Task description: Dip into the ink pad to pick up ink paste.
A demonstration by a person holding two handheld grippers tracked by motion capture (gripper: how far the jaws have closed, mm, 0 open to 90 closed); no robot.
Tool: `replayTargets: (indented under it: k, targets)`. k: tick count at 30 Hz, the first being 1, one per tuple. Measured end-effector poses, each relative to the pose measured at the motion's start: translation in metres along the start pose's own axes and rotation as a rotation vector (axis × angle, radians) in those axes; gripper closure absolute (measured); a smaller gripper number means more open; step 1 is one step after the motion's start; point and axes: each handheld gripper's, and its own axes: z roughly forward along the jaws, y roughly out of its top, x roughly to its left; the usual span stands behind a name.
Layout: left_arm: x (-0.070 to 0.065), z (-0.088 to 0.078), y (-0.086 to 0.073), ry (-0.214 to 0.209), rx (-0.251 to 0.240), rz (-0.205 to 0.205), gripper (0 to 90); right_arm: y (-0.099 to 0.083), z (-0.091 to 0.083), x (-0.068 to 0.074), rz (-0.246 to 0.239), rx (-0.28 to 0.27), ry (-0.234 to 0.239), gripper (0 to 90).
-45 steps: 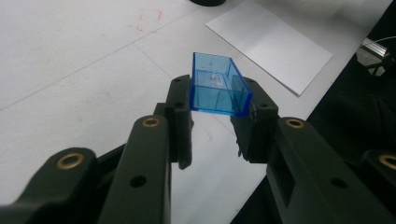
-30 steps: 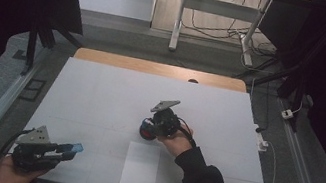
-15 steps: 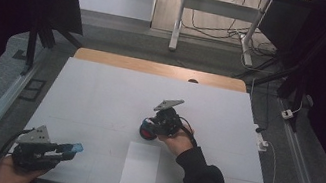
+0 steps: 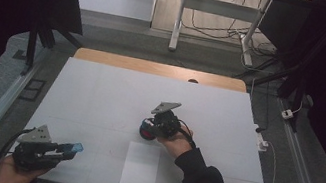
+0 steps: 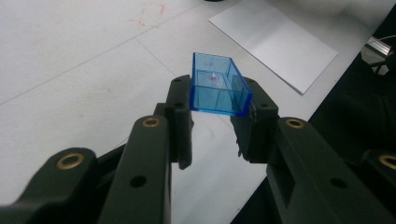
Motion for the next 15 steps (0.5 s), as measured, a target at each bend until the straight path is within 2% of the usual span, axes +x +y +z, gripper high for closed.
replayTargets:
  k: [6,15]
  targets:
    - [0.0019,-0.0002,-0.0002,-0.01,-0.002,-0.014,68.3,-0.0011,-0.0004,-0.0002,0.012,-0.011,0.0,70.7]
    - [0.0004,0.001,0.0005,0.0,0.01,-0.003,68.3,-0.0004,-0.0013,-0.0023,0.03,-0.009,0.003,70.6]
